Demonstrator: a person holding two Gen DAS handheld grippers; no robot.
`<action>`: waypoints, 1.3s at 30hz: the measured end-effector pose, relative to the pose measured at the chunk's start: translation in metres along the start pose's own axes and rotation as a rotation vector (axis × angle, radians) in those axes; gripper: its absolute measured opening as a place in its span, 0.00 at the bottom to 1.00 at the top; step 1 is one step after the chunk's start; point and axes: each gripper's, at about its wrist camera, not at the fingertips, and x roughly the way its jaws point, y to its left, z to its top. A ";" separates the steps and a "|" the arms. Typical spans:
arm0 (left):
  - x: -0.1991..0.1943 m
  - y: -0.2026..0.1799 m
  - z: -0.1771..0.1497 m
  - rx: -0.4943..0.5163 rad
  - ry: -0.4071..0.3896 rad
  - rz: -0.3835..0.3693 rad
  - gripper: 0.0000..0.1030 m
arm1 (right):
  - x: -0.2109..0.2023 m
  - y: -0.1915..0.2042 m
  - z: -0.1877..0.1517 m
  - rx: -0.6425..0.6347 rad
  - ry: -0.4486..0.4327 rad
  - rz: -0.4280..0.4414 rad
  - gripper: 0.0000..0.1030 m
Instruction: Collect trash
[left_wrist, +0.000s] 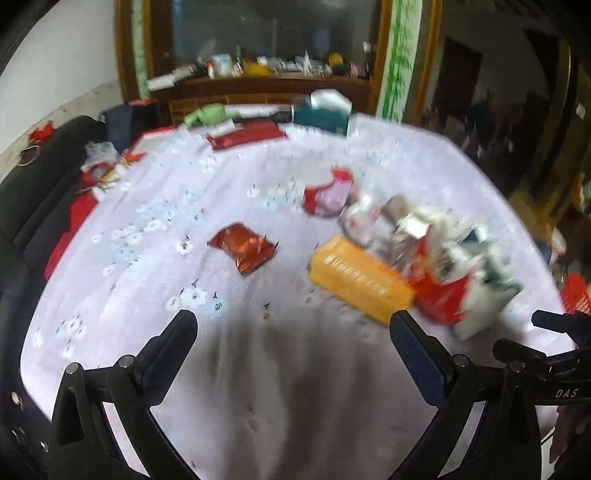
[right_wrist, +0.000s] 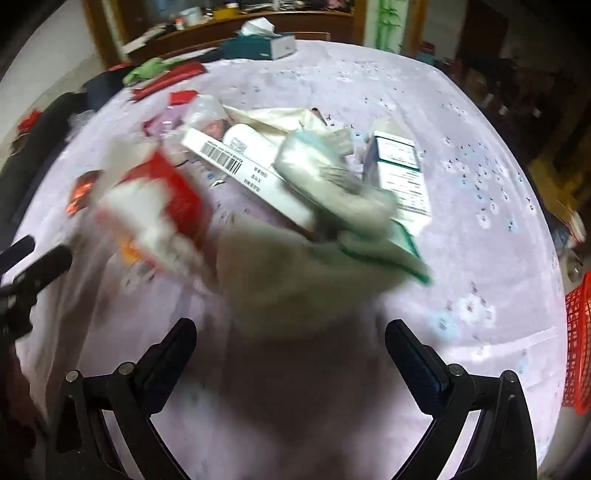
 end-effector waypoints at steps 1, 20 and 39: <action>-0.008 -0.005 -0.001 0.003 -0.017 0.002 1.00 | -0.009 -0.005 -0.003 -0.002 -0.003 0.019 1.00; -0.062 -0.073 0.004 0.145 -0.152 -0.045 1.00 | -0.128 -0.047 -0.022 -0.051 -0.372 -0.071 0.96; -0.072 -0.074 0.008 0.164 -0.188 -0.030 1.00 | -0.139 -0.056 -0.025 -0.017 -0.390 -0.085 0.92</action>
